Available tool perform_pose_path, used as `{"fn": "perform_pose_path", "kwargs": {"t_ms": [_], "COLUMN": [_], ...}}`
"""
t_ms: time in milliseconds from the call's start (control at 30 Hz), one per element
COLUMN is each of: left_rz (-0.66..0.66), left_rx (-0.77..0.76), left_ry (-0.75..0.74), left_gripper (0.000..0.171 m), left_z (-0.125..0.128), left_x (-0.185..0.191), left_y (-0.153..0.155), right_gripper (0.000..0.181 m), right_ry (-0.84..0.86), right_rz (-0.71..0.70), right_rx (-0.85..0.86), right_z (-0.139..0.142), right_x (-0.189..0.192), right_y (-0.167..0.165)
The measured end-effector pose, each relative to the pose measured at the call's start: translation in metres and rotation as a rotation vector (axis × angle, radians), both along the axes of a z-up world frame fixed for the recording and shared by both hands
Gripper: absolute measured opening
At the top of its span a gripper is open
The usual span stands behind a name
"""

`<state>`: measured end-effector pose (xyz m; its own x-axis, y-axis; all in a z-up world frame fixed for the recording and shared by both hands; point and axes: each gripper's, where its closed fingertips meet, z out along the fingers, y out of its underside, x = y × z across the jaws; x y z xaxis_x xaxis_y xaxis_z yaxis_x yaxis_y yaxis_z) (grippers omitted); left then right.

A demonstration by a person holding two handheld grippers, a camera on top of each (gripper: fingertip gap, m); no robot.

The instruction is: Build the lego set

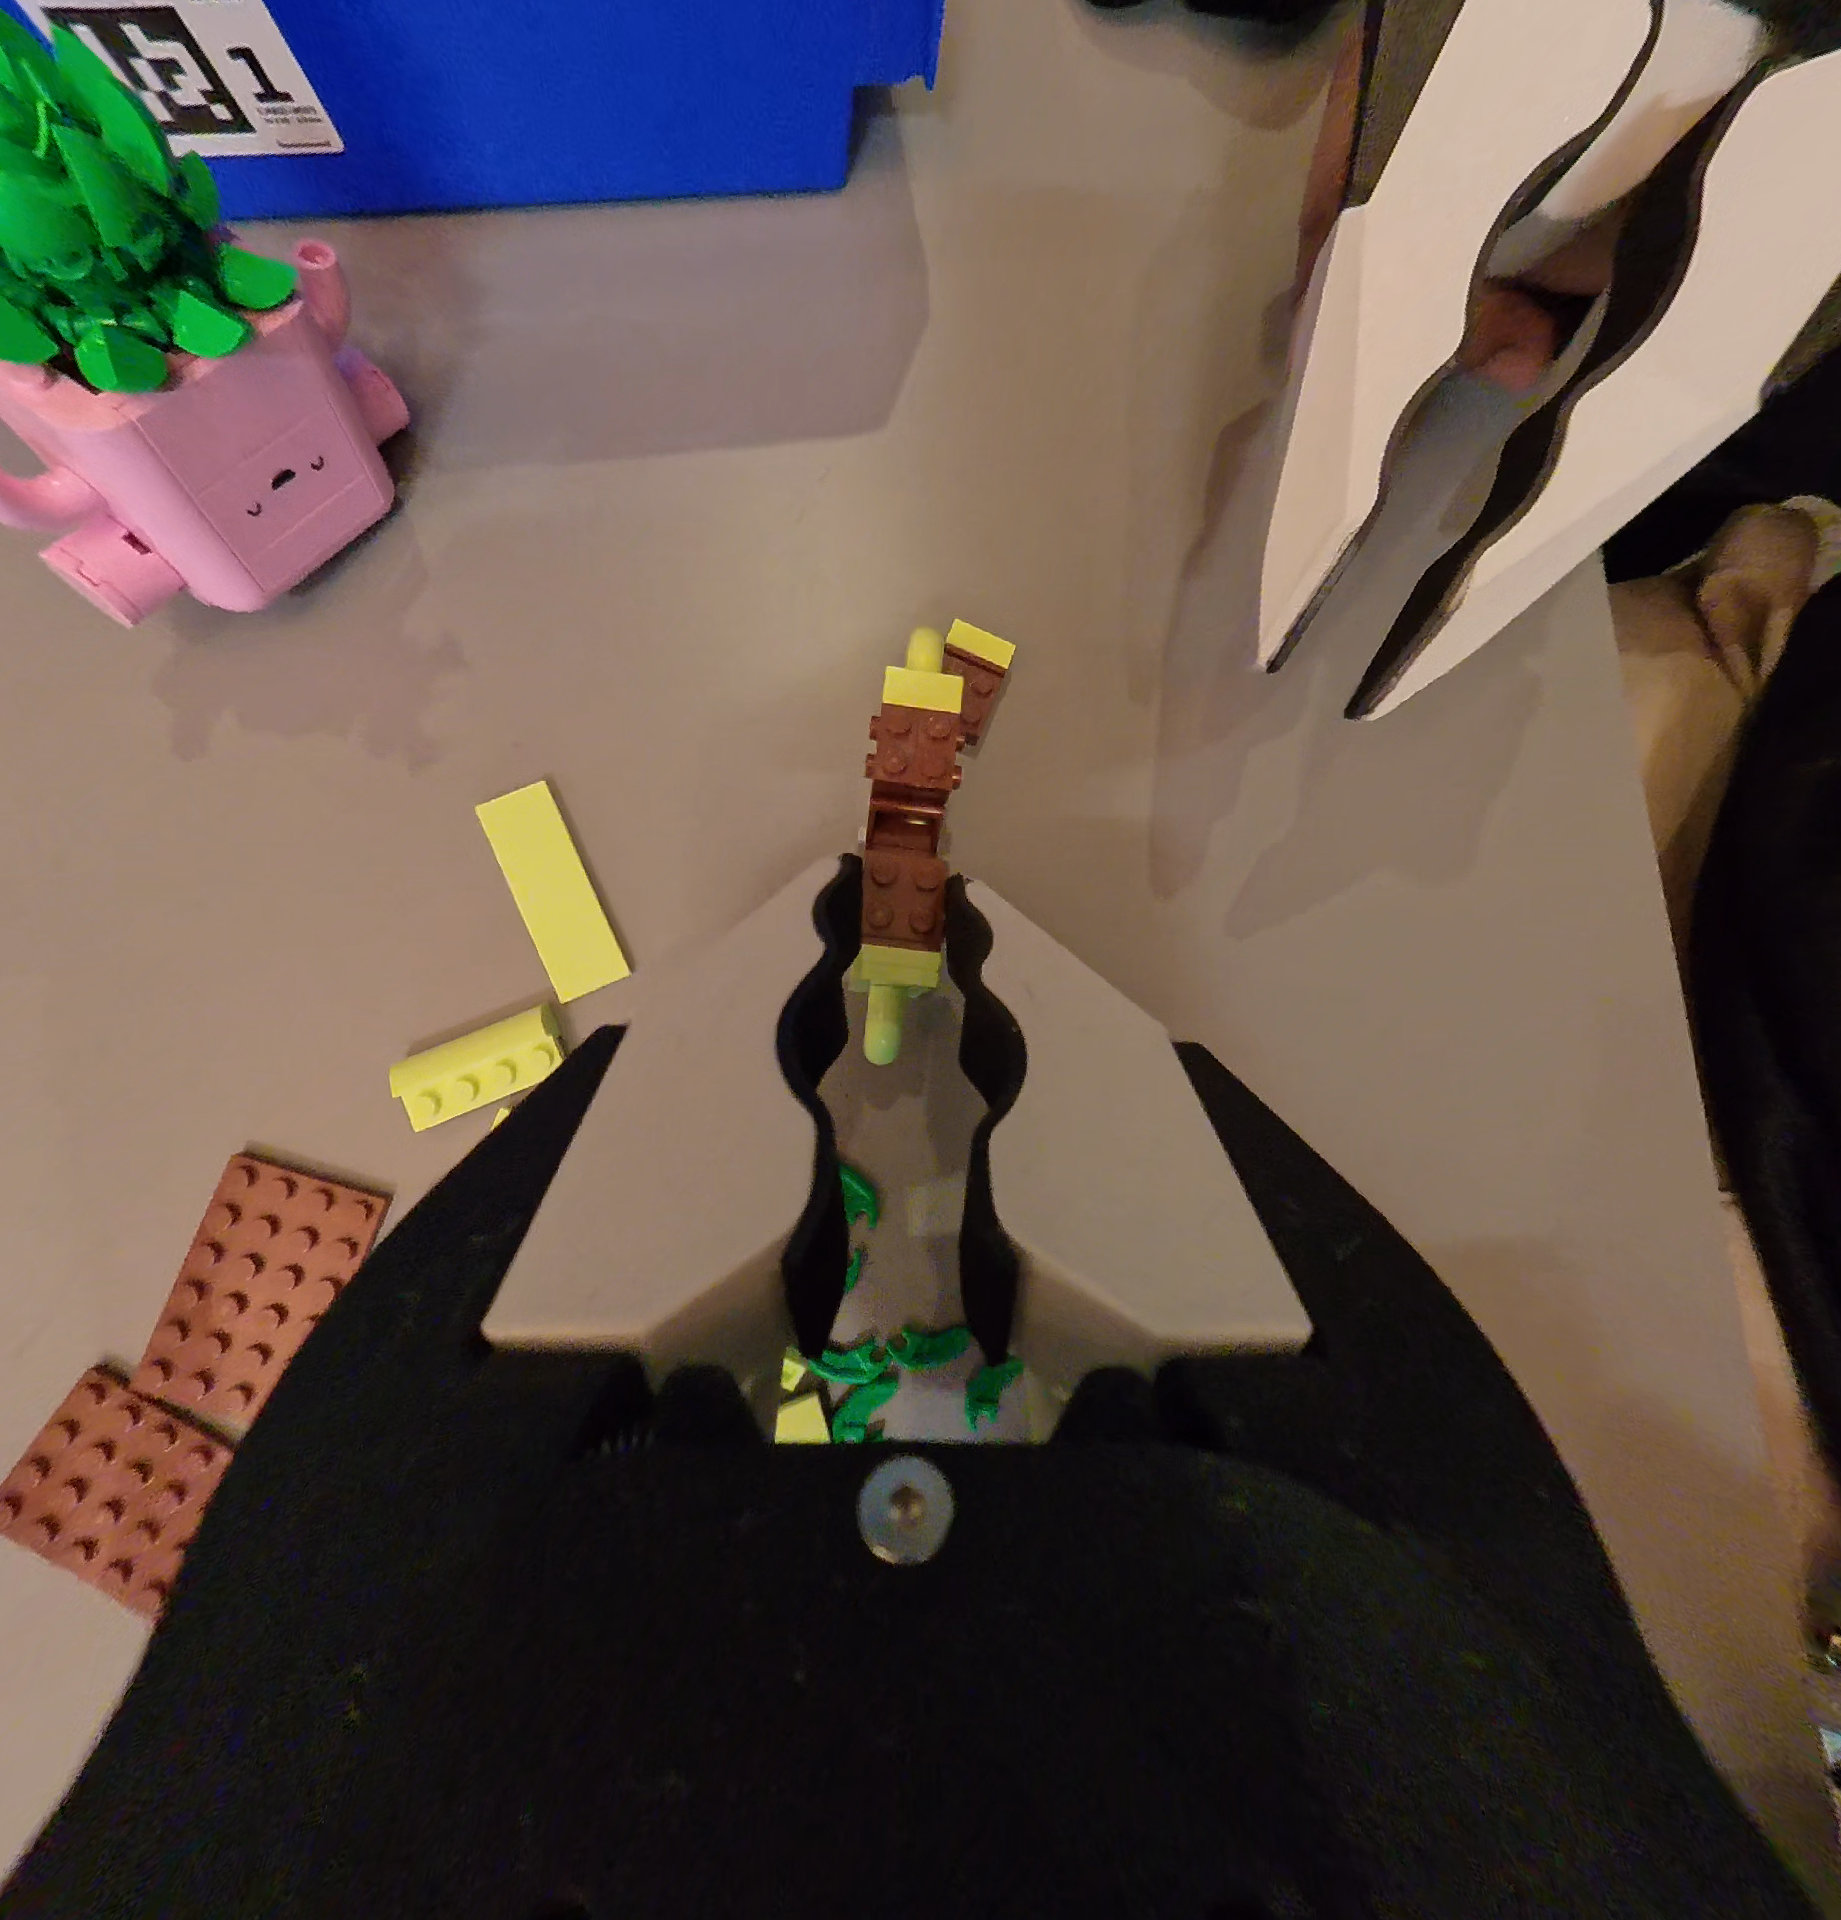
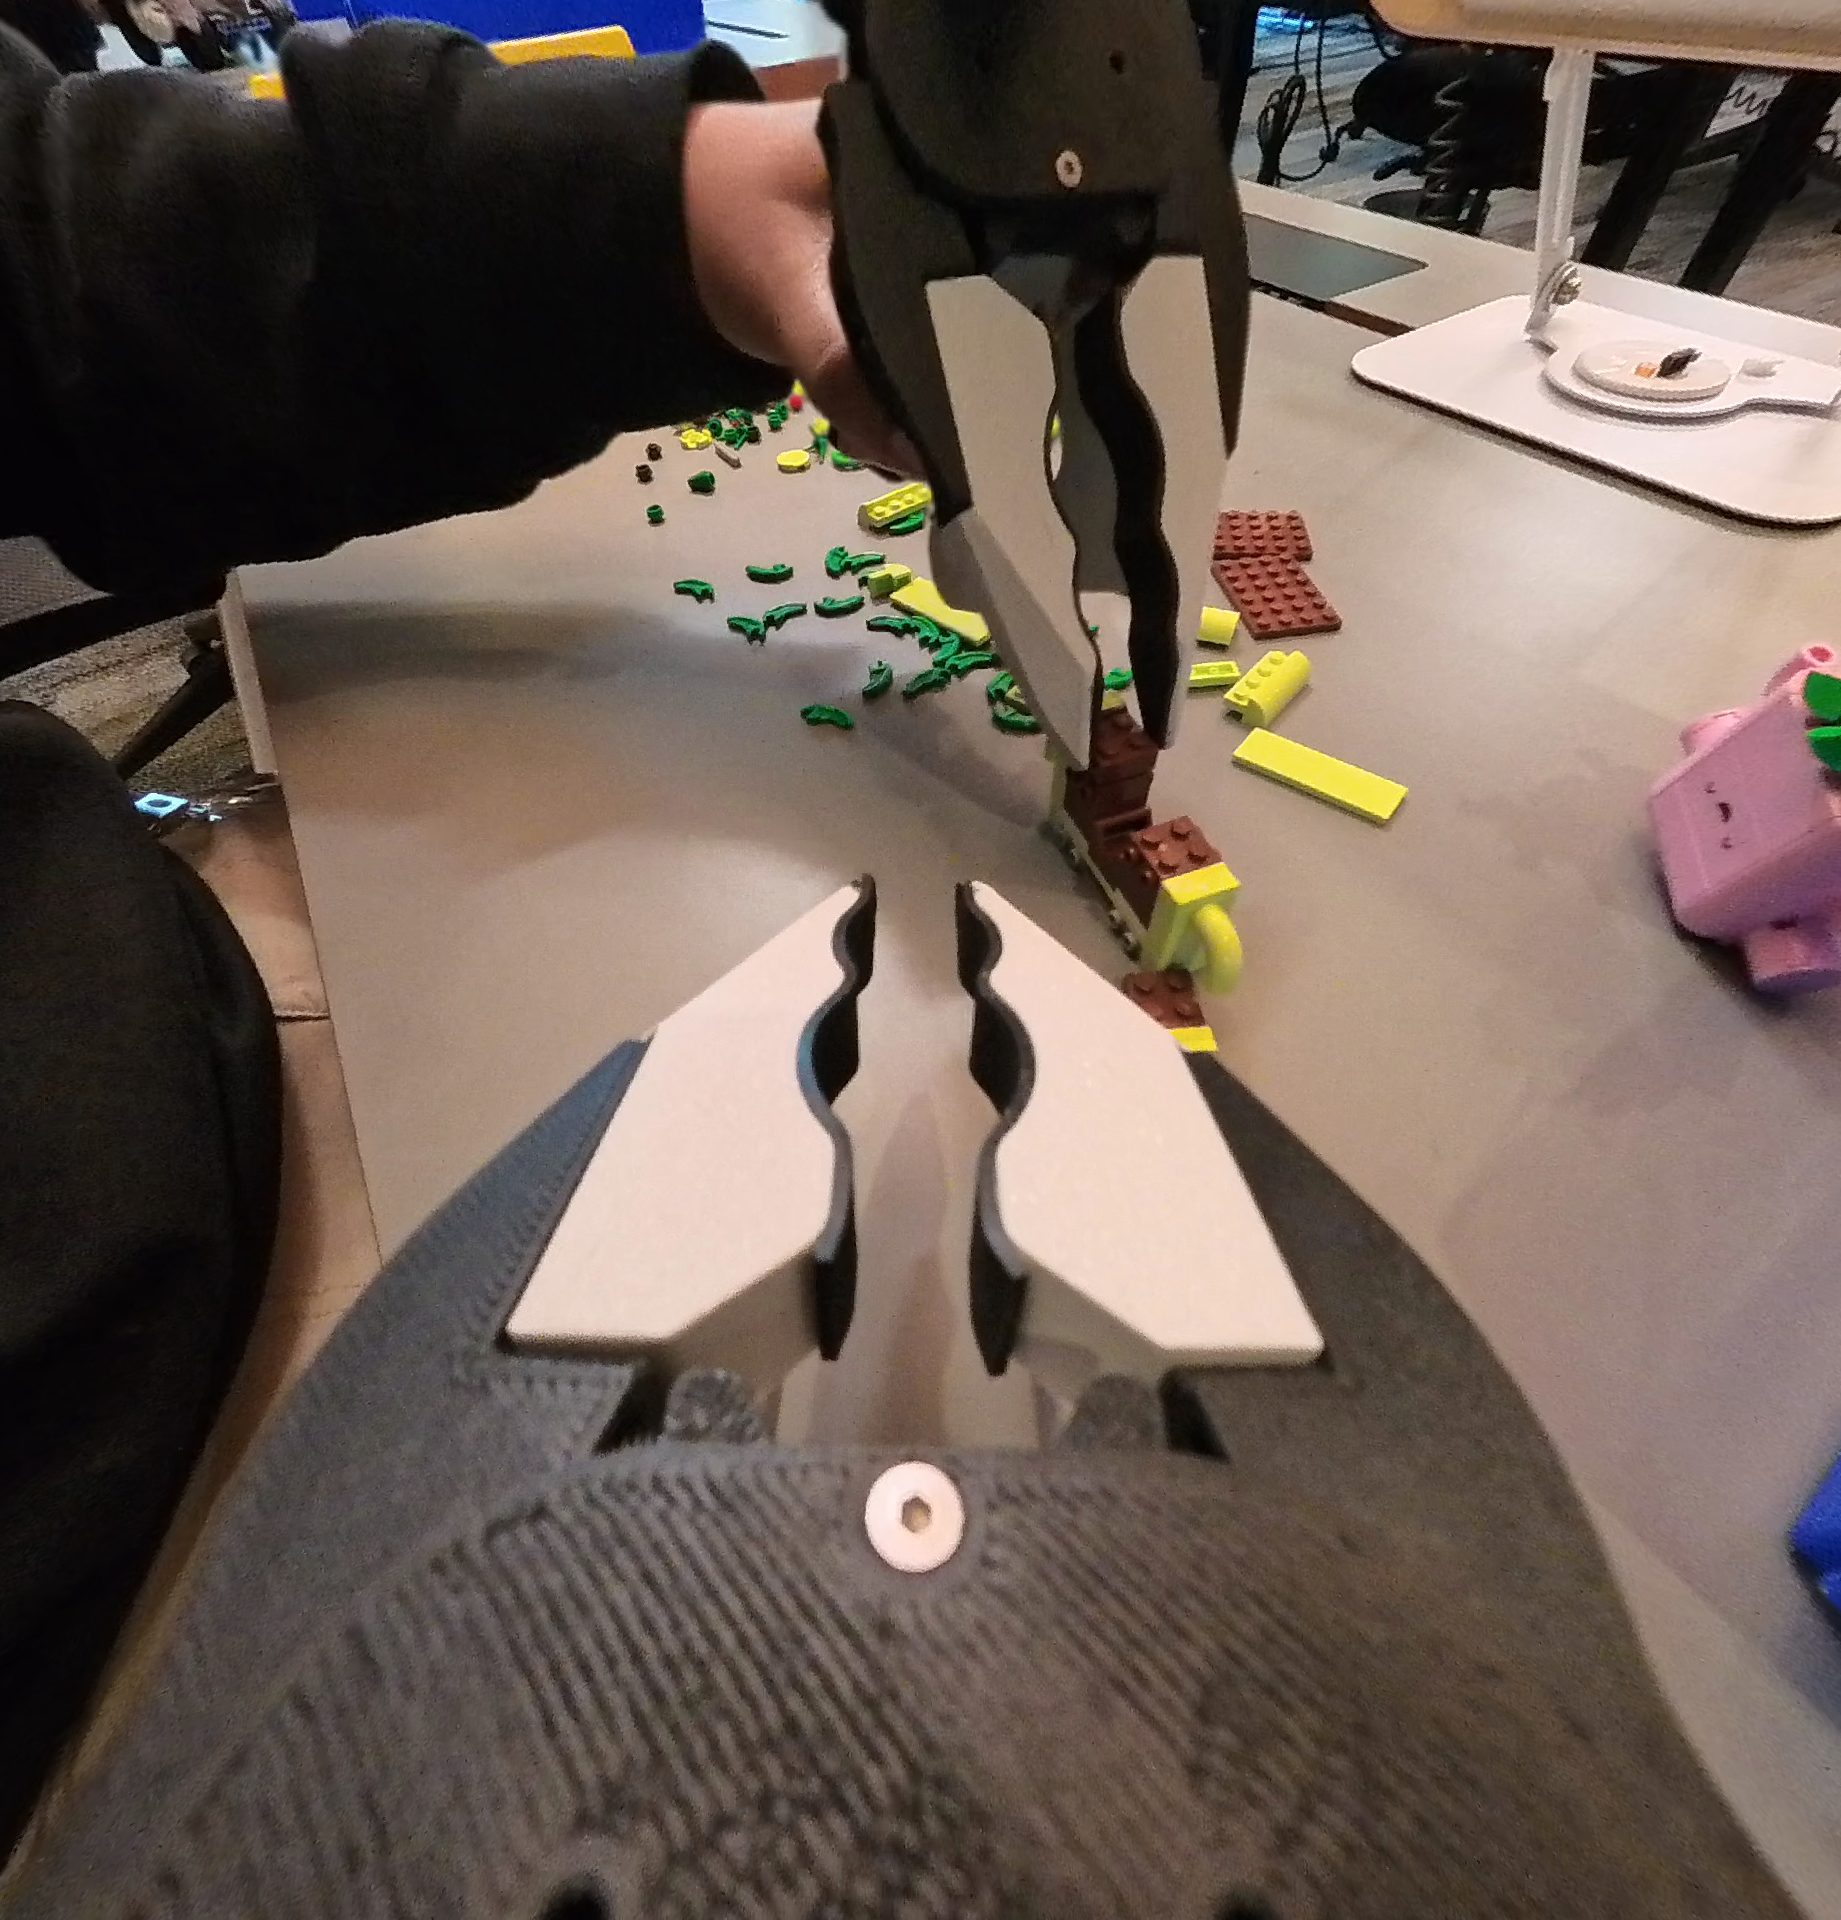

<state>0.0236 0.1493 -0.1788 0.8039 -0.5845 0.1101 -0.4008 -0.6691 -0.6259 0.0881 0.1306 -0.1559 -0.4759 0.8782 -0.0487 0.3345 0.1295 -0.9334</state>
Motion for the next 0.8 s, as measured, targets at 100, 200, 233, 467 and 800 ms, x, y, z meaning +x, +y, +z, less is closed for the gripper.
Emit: {"fn": "perform_pose_path", "kwargs": {"t_ms": [100, 200, 233, 467, 800], "left_rz": [-0.007, -0.001, 0.0, 0.0, 0.03], "left_rx": [-0.024, -0.027, -0.027, -0.03, 0.028], "left_ry": [-0.073, -0.105, -0.108, -0.161, -0.254], "left_gripper": [0.013, 0.013, 0.013, 0.014, 0.016], "left_z": [0.0005, 0.0003, 0.0003, -0.0009, -0.0012], "left_x": [0.0003, 0.0004, 0.0005, 0.0006, 0.0008], "left_y": [-0.0003, -0.0007, -0.0009, -0.0006, 0.0002], "right_gripper": [0.013, 0.013, 0.013, 0.013, 0.013], "right_ry": [0.001, 0.001, 0.0, -0.011, -0.02], "right_rz": [0.0, 0.0, 0.001, 0.004, -0.006], "right_rx": [0.002, 0.0, -0.001, 0.008, 0.024], "right_z": [0.0, 0.0001, -0.0001, -0.0021, -0.0043], "right_x": [0.0, 0.0, -0.0001, -0.0006, -0.0016], "right_y": [-0.0001, 0.0, 0.0, -0.0009, -0.0007]}}
